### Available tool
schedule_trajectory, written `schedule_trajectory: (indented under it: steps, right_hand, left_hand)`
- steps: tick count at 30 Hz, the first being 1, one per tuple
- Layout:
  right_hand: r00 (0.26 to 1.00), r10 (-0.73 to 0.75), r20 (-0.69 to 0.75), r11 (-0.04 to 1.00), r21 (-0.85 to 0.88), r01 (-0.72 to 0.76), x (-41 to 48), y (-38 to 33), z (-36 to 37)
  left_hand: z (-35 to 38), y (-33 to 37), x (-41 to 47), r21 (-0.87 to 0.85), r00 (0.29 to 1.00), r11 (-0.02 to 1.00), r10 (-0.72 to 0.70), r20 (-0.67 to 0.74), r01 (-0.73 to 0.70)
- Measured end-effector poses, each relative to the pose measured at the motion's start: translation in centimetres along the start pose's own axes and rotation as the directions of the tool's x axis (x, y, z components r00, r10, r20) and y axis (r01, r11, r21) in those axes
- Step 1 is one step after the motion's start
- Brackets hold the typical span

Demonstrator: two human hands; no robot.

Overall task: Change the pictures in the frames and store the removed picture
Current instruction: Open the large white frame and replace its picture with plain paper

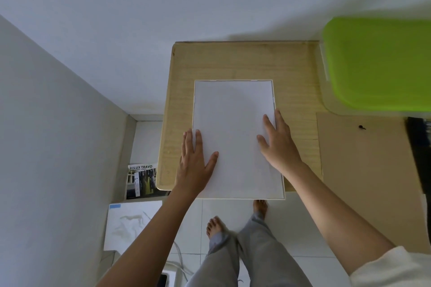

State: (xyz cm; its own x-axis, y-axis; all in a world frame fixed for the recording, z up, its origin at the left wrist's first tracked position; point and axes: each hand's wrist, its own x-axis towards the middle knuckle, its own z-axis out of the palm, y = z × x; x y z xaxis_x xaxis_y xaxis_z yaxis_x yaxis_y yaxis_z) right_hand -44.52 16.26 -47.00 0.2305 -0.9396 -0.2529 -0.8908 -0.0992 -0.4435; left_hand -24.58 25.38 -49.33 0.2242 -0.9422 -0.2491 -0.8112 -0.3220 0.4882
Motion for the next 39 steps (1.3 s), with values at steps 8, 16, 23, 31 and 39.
schedule_trajectory:
  steps: [8,16,23,31,39]
  right_hand:
    - [0.999,-0.035,0.027,0.996,0.081,0.032,-0.3,1.1,-1.1]
    - [0.996,0.085,-0.035,0.995,0.052,-0.083,-4.3,11.2,-6.7]
    - [0.966,0.205,0.159,0.956,-0.243,-0.163,-9.3,22.2,-9.0]
    - [0.985,0.088,0.147,0.961,-0.273,-0.045,-9.9,22.2,-7.0]
    - [0.968,0.21,-0.136,0.976,0.088,-0.199,-10.7,22.9,-7.6]
  left_hand:
    - [0.1,0.2,0.1,0.051,1.0,0.999,0.008,-0.026,-0.006]
    - [4.2,11.3,-1.0,0.069,0.968,0.974,0.223,-0.116,-0.216]
    - [13.7,22.3,-3.8,0.213,0.914,0.89,0.385,0.126,-0.404]
    - [15.6,21.7,-4.5,0.213,0.964,0.941,0.249,0.096,-0.265]
    - [13.9,23.7,-5.7,-0.056,1.0,0.998,0.002,-0.006,-0.003]
